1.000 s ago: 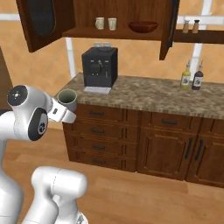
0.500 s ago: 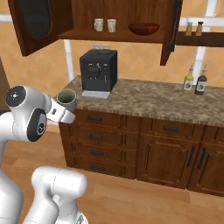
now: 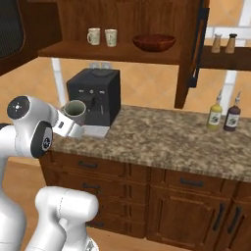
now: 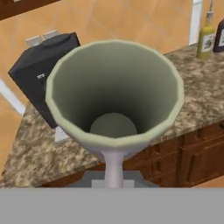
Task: Gather all objects into one cabinet and sort the glasses and bowls to opposite sides.
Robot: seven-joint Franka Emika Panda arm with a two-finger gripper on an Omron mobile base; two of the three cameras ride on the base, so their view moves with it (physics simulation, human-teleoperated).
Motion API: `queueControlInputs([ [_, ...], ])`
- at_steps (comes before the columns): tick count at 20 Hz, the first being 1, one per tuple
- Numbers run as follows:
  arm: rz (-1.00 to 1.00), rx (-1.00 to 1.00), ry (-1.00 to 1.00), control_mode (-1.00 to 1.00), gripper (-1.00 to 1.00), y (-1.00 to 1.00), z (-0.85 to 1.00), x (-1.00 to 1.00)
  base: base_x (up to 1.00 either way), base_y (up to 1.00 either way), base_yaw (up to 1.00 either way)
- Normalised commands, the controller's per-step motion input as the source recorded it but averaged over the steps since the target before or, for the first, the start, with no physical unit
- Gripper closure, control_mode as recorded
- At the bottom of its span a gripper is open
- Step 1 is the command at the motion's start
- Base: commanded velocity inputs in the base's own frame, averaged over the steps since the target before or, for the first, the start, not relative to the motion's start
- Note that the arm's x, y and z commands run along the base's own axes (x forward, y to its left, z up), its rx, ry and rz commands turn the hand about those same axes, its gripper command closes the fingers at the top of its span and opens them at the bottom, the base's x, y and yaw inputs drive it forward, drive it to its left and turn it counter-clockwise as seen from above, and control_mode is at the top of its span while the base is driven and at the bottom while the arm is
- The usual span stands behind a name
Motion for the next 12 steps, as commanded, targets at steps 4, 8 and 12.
queueControlInputs([
  [4, 0.0, 0.0, 0.0, 1.0, 1.0, 0.0, 0.0, 0.0, 1.0, 0.0, 0.0],
  [8, 0.0, 0.0, 0.0, 1.0, 1.0, 0.0, 0.0, 0.0, 1.0, 0.0, 0.0],
  [12, 0.0, 0.0, 0.0, 1.0, 1.0, 0.0, 0.0, 0.0, 0.48, 0.0, 0.0],
])
